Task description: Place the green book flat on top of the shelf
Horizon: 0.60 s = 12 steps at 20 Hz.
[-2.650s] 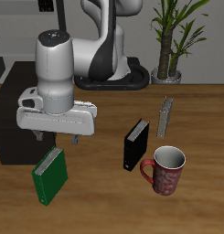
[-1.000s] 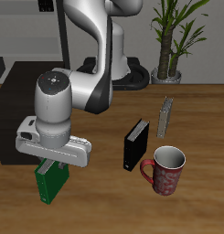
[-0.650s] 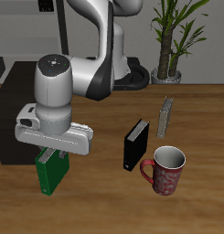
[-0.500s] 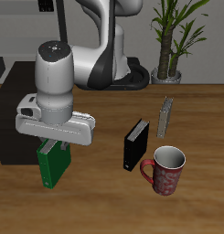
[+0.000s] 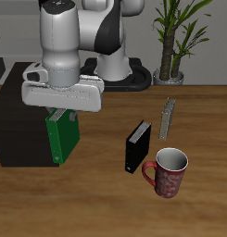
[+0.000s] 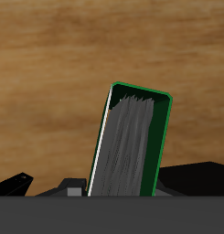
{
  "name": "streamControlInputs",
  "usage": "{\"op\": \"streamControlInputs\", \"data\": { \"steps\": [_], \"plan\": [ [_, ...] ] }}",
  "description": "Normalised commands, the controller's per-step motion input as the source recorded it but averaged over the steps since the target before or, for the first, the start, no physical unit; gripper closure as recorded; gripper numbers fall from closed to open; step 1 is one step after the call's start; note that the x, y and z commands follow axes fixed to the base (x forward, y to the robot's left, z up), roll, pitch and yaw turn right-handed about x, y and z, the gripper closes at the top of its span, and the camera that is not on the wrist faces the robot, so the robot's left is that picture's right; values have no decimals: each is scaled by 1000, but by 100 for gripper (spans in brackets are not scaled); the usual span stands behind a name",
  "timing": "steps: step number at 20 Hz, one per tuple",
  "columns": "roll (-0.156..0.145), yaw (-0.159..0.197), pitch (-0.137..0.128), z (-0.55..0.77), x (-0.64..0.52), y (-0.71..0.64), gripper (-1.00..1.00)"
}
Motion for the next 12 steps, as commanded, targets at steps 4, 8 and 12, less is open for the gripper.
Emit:
{"op": "streamControlInputs", "data": {
  "steps": [4,8,12],
  "plan": [
    [9,32,-66,642,-360,120,100],
    [34,50,-68,677,-524,172,100],
    [13,20,-20,322,-348,80,100]
  ]
}}
